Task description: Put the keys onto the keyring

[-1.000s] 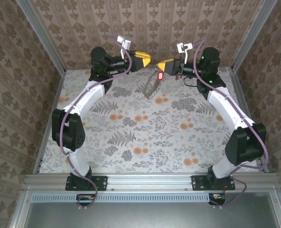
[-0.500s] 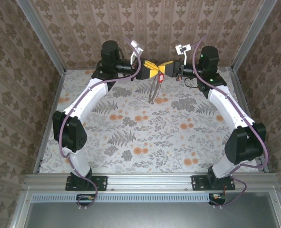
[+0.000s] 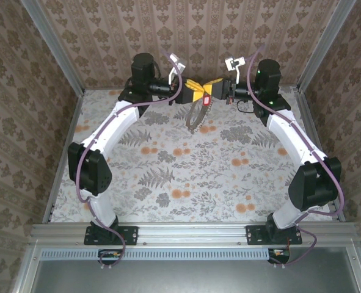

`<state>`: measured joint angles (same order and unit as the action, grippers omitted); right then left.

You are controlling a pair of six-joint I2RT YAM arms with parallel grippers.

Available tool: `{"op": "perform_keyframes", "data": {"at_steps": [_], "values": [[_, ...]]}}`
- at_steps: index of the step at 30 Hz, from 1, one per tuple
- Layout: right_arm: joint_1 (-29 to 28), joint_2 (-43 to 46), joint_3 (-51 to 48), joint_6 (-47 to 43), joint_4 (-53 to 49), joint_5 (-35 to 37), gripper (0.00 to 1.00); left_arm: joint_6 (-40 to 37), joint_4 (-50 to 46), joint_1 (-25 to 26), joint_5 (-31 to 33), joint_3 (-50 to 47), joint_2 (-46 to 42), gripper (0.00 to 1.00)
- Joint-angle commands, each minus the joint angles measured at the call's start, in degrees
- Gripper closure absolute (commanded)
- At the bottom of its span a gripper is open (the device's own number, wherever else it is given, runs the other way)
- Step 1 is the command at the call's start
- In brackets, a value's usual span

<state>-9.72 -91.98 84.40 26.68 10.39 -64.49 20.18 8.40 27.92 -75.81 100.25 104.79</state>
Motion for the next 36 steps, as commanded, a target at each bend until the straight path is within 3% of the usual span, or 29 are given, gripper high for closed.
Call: {"op": "perform_keyframes", "data": {"at_steps": [1, 3, 19, 36], "values": [[0.57, 0.22, 0.99, -1.36, 0.59, -0.2, 1.0, 5.82, 10.29, -3.24, 3.99, -3.04, -4.16, 0.68], [0.6, 0.22, 0.89, -1.21, 0.7, -0.07, 1.0, 7.63, 13.11, -4.06, 4.86, -4.22, -4.66, 0.67], [0.57, -0.17, 0.76, 1.36, 3.98, -0.29, 1.0, 5.14, 7.55, -0.37, 1.83, 0.2, 0.04, 0.67], [0.64, 0.14, 0.05, 1.32, 4.36, -0.37, 1.0, 4.42, 7.05, -0.68, 3.96, -0.6, 0.73, 0.67]]}}
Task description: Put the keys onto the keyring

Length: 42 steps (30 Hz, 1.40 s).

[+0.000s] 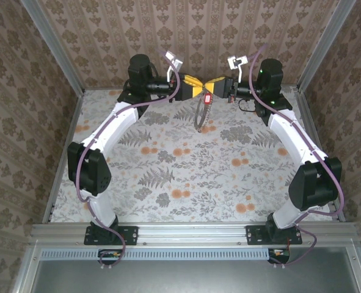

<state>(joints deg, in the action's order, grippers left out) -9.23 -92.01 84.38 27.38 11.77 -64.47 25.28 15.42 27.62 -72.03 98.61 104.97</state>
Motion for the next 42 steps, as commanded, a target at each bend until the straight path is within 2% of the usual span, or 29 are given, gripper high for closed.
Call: {"op": "perform_keyframes", "data": {"at_steps": [1, 42], "values": [[0.1, 0.16, 0.08, 0.57, 2.92, -0.44, 1.0, -0.58, 0.05, -0.37, 0.2, 1.02, 0.59, 0.68], [0.09, -0.19, -0.9, 1.01, 3.72, -0.57, 1.0, 1.66, 3.3, 0.7, 1.17, 1.72, 2.28, 0.69]]}}
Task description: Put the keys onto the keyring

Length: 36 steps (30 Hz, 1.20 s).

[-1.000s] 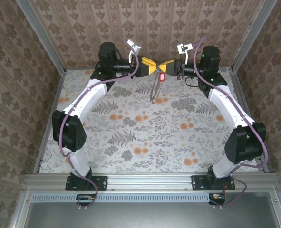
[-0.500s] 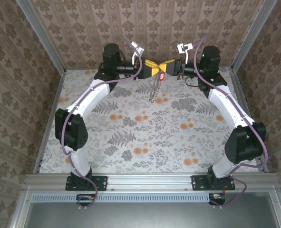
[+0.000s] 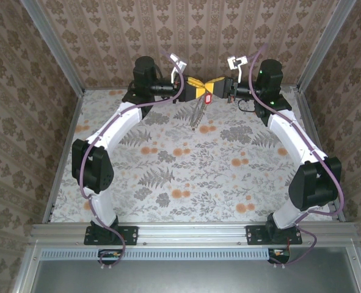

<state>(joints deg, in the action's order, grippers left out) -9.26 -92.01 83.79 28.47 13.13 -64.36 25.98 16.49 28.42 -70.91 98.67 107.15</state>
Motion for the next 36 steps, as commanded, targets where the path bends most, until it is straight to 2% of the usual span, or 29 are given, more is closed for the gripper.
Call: {"op": "perform_keyframes", "data": {"at_steps": [1, 9, 11, 15, 16, 17, 18, 20, 25, 36], "values": [[0.13, -0.19, -0.43, -0.05, 2.3, -0.68, 1.0, 1.05, 2.51, -0.12, 0.07, 1.64, 0.16, 0.71], [0.12, -0.15, -0.49, -0.08, 2.26, -0.95, 1.0, 2.58, 4.29, -0.05, 0.09, 1.79, 0.64, 0.92], [0.12, -0.11, -0.44, 0.13, 2.42, -1.03, 1.0, 2.92, 4.73, -0.04, 0.01, 1.86, 0.78, 1.0], [0.19, -0.1, 0.11, 0.36, 2.08, -0.36, 1.0, 5.31, 8.12, -0.01, -0.28, 1.46, 1.19, 1.0], [0.29, -0.04, 0.26, 0.36, 1.69, 0.21, 0.91, 6.31, 9.38, -0.04, -0.22, 1.39, 1.34, 1.0], [0.53, 0.22, 0.28, 0.6, 1.68, 0.9, 0.75, 7.93, 11.46, -0.17, 0.05, 1.03, 1.52, 1.0], [1.01, 0.48, -0.04, 1.11, 2.05, 1.49, 0.65, 9.92, 13.96, -0.34, 0.24, 0.83, 1.74, 1.0], [2.2, 1.24, -1.02, 2.49, 3.88, 2.32, 0.58, 13.98, 18.46, -0.72, 0.25, 0.73, 2.43, 1.0], [4.66, 3.13, -4.99, 5.19, 7.93, 2.4, 0.56, 22.52, 28.49, -1.53, 0.4, 0.74, 3.83, 1.0], [4.04, 1.18, -8.23, 11.34, 18.94, -0.68, 0.42, 23.13, 28.43, -1.52, -0.92, 1.36, 3.5, 1.0]]}}
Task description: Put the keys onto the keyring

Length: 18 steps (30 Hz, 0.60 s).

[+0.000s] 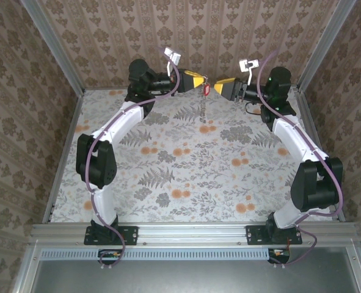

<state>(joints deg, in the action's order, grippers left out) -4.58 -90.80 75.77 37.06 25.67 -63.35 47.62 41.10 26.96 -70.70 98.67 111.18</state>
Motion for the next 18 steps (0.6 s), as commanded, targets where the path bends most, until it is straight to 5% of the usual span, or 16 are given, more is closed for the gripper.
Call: {"op": "perform_keyframes", "data": {"at_steps": [1, 18], "values": [[-0.9, -0.16, -0.06, 2.67, 6.62, -1.83, 0.41, 1.52, 3.87, 0.02, -1.17, 1.38, -0.61, 1.0], [-4.02, -2.7, 1.31, 1.44, 8.25, -3.26, 0.42, 2.26, 4.21, 0.54, -1.66, 2.2, -0.53, 1.0]]}}
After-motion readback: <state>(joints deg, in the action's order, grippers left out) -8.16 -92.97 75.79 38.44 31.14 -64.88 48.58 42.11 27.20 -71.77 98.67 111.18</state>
